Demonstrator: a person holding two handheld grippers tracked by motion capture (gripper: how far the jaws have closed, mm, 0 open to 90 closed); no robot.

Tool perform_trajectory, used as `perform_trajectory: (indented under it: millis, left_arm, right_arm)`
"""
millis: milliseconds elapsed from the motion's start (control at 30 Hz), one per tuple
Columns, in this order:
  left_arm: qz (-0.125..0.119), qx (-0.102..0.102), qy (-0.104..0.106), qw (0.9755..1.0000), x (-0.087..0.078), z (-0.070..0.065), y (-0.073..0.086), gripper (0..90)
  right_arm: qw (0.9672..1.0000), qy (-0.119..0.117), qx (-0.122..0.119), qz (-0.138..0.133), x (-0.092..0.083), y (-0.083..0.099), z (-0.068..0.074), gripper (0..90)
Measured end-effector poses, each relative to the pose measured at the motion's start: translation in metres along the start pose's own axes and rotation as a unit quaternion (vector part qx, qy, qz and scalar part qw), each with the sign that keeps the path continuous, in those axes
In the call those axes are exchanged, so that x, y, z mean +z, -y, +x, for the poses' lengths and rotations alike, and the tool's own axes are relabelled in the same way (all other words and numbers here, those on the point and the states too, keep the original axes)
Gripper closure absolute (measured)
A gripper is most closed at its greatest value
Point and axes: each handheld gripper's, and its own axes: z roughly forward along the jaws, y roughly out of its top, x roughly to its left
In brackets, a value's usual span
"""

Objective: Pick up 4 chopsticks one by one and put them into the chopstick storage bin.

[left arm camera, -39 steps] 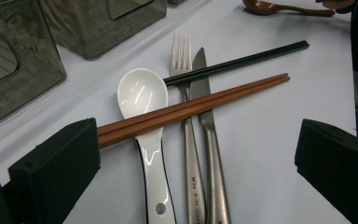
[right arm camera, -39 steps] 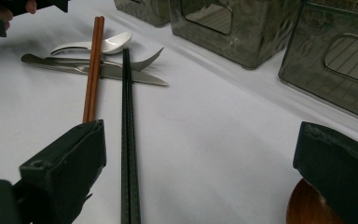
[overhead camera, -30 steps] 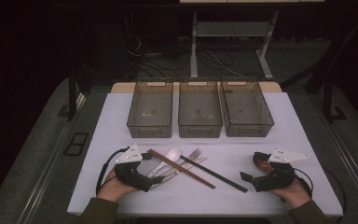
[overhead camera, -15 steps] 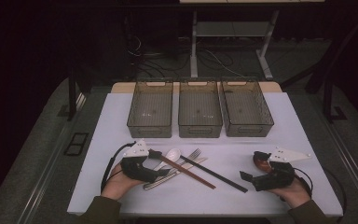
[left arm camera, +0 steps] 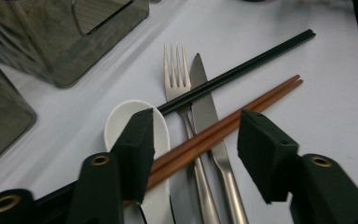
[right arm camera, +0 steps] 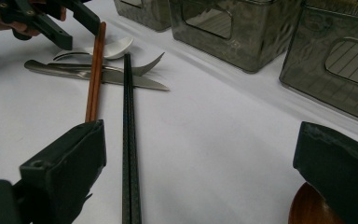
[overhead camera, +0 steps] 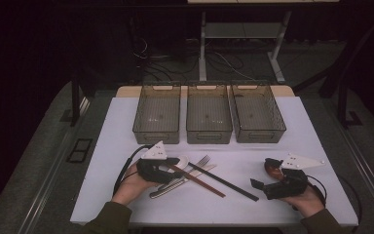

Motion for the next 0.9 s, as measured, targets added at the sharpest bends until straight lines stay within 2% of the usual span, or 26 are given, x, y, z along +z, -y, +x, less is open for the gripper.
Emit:
perform_trajectory:
  millis: [167, 267, 333, 900]
  left_arm:
    - [0.022, 0.015, 0.016, 0.9995, 0.014, 0.004, -0.006, 55.1]
    - [0.027, 0.017, 0.021, 0.9993, 0.018, 0.004, -0.008, 57.0]
    - [0.039, 0.026, 0.021, 0.9987, 0.021, 0.002, -0.008, 57.8]
    - [0.066, 0.043, 0.032, 0.9964, 0.027, 0.001, -0.004, 59.1]
  right_arm:
    - [1.0, -0.001, 0.002, -0.002, 0.001, 0.0, -0.001, 2.8]
    - [1.0, -0.003, 0.004, -0.002, 0.0, 0.001, -0.001, 2.8]
    - [1.0, -0.003, 0.004, -0.003, 0.0, 0.0, -0.001, 2.8]
    - [0.9999, -0.007, 0.006, -0.006, -0.001, 0.0, -0.001, 2.8]
